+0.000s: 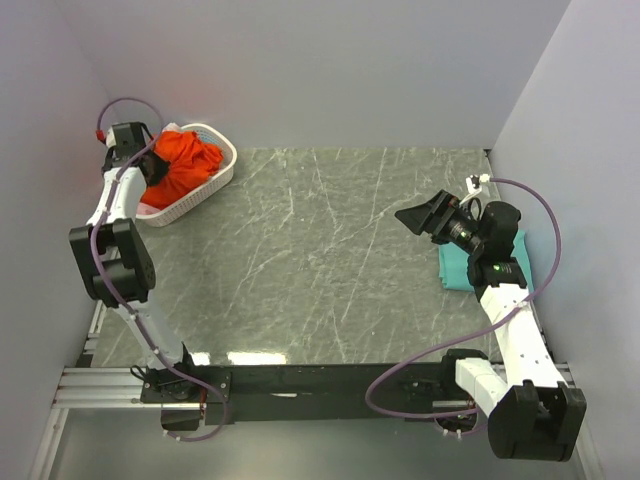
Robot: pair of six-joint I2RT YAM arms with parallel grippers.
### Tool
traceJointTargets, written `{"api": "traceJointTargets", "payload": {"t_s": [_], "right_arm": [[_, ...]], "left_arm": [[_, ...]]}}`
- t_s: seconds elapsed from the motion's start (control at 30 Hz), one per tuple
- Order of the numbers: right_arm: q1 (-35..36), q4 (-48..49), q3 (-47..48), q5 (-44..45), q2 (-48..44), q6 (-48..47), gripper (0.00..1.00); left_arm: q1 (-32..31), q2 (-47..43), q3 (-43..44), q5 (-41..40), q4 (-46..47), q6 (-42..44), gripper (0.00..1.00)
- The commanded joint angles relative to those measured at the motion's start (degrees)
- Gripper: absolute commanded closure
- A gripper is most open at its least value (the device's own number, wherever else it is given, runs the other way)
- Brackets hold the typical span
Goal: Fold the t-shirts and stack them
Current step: Grab the tshirt from the pile, then move the tshirt to the center of the board
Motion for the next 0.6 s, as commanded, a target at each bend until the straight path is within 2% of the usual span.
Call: {"api": "traceJointTargets", "payload": {"t_s": [0.0,0.27,0.57], "right_arm": [[-0.27,1.02,1.55,-1.23,0.1,-0.46,0.0],[-0.27,0.32,1.28,-1.41,0.1,-1.25,0.0],[-0.36,0.06,1.46,-2.73,0.19,-1.34,0.0]], "left_arm": [[0.21,-7.37,3.2,-1.66,-0.68,0.09,0.99],[0.3,-17.29,7.25,0.44,-0.34,0.17,1.0],[0.12,-32.06,5.57,9.22,11.0,-0.09,1.0]]}}
